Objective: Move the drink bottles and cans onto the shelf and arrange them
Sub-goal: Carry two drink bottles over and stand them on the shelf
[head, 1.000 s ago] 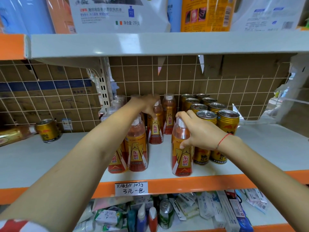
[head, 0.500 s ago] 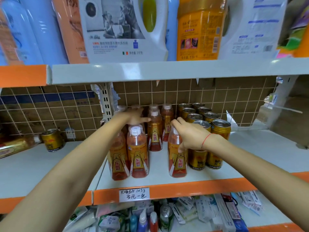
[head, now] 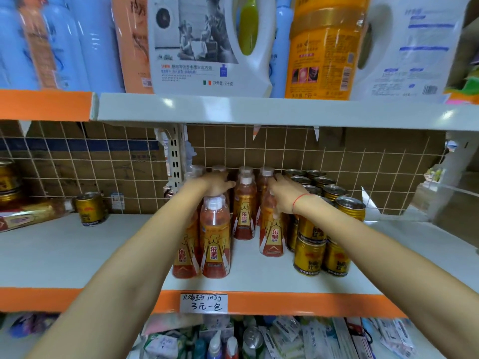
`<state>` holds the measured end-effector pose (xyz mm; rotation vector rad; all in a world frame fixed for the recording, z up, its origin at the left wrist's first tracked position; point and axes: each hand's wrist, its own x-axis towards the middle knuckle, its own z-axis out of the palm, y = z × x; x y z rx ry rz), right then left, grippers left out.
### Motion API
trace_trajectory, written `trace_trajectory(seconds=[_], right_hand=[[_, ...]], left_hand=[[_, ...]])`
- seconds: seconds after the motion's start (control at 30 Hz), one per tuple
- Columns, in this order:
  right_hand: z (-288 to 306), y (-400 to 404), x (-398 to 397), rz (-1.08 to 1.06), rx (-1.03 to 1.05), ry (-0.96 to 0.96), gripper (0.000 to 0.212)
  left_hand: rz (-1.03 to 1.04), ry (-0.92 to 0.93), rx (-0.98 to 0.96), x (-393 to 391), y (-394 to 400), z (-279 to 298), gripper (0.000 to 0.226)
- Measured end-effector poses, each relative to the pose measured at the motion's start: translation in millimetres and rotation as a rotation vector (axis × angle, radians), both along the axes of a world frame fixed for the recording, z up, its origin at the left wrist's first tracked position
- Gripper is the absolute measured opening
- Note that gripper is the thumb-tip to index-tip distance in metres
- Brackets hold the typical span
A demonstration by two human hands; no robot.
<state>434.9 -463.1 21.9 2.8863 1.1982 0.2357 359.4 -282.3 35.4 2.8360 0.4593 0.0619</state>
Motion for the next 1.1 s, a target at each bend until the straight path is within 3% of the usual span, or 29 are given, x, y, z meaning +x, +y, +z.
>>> trace_trajectory(seconds=[0.23, 0.67, 1.1], right_hand=[[-2.3, 10.3, 19.0, 0.017, 0.031, -0.008, 0.092], [-6.4, 29.0, 40.2, 0.01, 0.05, -0.015, 0.095], [-5.4, 36.2, 48.1, 0.011, 0.035, -0.033, 0.079]], left_hand=[[0.027, -0.049, -0.011, 0.6, 0.0, -3.6, 0.048], [0.083, -0.128, -0.026, -0.2, -1.8, -6.2, 0.048], [0.093, -0.151, -0.041, -1.0, -2.0, -5.7, 0.048]])
